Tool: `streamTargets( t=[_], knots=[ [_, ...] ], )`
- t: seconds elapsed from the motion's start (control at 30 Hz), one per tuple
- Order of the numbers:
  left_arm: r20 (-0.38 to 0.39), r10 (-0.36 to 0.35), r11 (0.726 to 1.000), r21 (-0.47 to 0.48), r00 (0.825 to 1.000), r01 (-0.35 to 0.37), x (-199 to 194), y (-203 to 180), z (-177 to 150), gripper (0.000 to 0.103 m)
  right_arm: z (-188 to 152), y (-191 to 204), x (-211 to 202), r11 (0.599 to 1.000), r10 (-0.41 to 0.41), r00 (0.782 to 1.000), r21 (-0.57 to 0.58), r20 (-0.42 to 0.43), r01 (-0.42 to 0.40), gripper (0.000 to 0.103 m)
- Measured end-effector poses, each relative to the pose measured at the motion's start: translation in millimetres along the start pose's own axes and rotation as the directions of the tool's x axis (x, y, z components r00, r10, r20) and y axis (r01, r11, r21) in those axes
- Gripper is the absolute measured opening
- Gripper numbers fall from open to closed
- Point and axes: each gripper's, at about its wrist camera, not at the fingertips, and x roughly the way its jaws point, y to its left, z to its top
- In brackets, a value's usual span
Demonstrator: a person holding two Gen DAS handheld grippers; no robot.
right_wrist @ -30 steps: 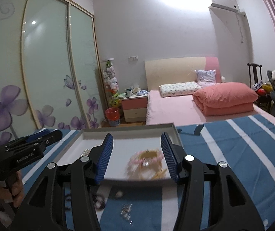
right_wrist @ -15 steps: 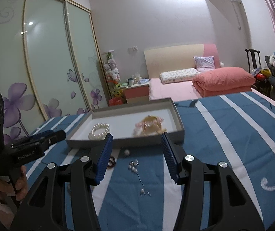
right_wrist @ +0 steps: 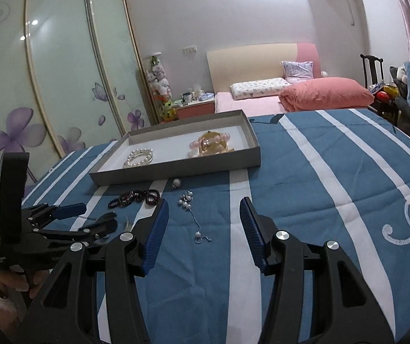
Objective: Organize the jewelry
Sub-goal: 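Grasp the open silver cuff with the left tool while the right tool grasps the silver ring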
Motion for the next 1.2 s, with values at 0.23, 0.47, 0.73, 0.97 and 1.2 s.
streamTargets(
  t=[0.23,0.47,0.73,0.97,1.2],
  knots=[
    [-0.088,0.05,0.998,0.037,0.995,-0.047,18,-10,2,0.084,-2,3,-1,1.0,0.008,1.0,-0.007,-0.009,-0.008,0.053],
    [-0.072,-0.013,1.0,-0.023,0.997,0.011,13,1,3,0.065,-1,4,2,1.0,0.017,0.999,-0.009,-0.031,-0.018,0.053],
    [0.044,0.008,0.981,-0.194,0.999,0.001,-17,56,7,0.065,-13,29,8,0.986,0.135,0.98,-0.075,-0.145,-0.147,0.053],
    [0.016,0.1,0.954,-0.286,0.995,-0.092,-27,107,-7,0.065,-39,64,15,0.951,0.19,0.937,-0.182,-0.294,-0.25,0.039],
    [0.002,0.116,0.948,-0.299,0.993,-0.11,-28,120,-15,0.065,-52,88,25,0.933,0.131,0.926,-0.273,-0.353,-0.236,0.03]
  ],
)
